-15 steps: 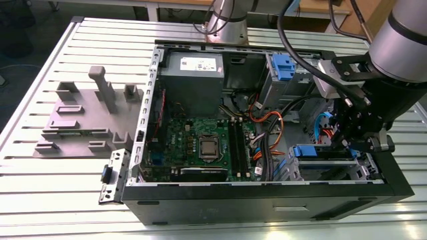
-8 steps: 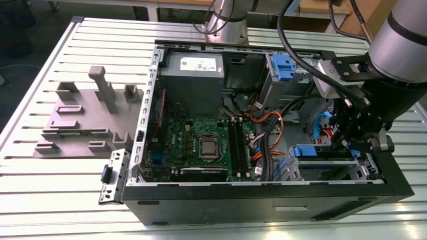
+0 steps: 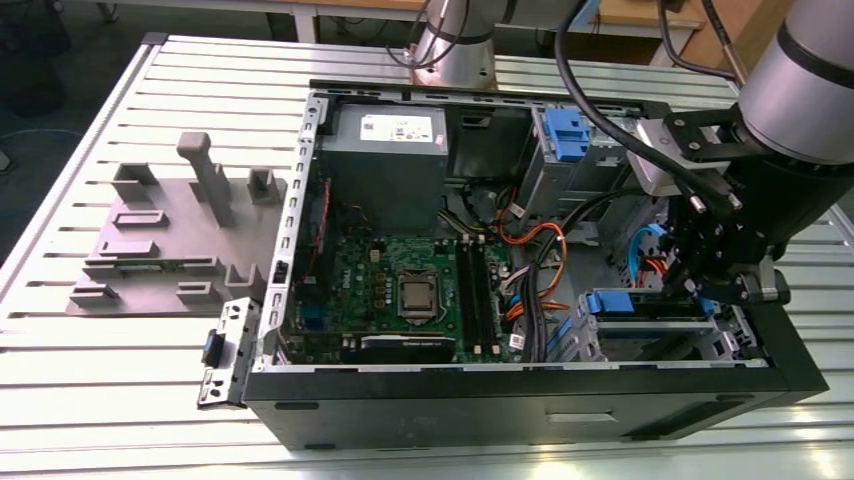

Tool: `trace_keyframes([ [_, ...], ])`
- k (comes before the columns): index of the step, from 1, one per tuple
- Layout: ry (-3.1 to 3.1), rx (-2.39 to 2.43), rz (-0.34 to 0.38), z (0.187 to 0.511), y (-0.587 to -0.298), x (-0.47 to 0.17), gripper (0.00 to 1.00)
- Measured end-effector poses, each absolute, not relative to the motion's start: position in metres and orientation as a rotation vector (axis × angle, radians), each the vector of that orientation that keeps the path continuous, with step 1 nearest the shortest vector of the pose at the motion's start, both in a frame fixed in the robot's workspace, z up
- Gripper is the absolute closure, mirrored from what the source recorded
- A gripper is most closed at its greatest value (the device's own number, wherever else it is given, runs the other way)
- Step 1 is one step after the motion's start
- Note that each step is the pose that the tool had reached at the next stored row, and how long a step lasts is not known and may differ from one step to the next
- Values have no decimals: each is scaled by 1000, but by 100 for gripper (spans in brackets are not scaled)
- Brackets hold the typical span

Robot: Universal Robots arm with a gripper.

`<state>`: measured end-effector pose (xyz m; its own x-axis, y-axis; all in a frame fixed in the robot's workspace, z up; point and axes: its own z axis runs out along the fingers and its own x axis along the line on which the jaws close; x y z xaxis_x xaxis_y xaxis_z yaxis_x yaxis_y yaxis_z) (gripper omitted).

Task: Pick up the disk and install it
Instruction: 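Insert the first disk wire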

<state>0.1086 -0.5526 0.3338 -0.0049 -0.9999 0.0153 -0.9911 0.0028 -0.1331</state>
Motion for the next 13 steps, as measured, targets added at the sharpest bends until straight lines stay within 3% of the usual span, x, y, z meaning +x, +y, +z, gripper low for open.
trace_keyframes([
  [13, 2174, -2145, -162, 333, -554, 109, 83],
])
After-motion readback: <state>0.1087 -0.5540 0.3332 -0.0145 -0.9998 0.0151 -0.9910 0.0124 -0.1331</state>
